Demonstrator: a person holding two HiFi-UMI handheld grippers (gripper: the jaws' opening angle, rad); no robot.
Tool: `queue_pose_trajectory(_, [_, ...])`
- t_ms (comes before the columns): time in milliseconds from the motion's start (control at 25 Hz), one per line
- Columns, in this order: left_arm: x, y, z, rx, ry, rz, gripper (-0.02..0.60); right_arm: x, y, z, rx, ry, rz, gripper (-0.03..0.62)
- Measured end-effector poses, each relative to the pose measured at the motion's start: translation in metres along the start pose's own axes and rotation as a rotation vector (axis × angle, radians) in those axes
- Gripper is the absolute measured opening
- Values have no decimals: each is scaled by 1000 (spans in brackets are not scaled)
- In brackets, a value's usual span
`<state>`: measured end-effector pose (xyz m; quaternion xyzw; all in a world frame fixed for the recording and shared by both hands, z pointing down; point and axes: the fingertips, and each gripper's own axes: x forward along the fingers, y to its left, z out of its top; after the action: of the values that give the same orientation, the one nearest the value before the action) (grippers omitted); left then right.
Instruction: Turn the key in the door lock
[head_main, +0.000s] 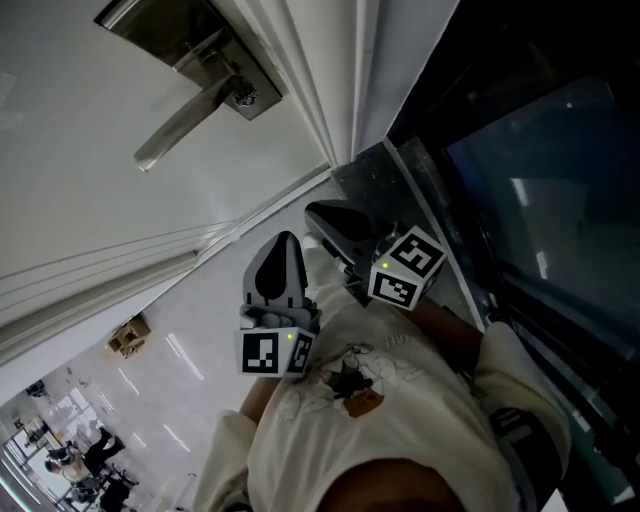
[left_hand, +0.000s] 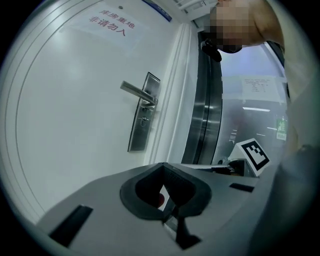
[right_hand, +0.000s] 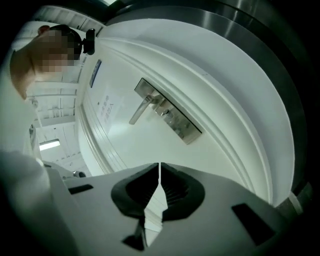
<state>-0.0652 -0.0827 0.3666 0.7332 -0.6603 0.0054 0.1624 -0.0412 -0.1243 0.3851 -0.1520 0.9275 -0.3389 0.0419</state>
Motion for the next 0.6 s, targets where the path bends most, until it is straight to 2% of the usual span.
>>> queue_pose_trajectory(120, [0,-11,-2,-9,9,4,5,-7,5,-7,-4,18,27,18])
queue_pose_trajectory(280, [1,-24,-6,6,16,-12,5,-14,-1,-4,64,17,41,18])
queue_pose_trajectory(480, [-13,-17,1,26,4,11,6,-13,-6,-7,99,4,43,18])
queue_pose_trajectory(600, [-27,-14,1,34,3,11,5,-12,0,-9,83,8,53,14])
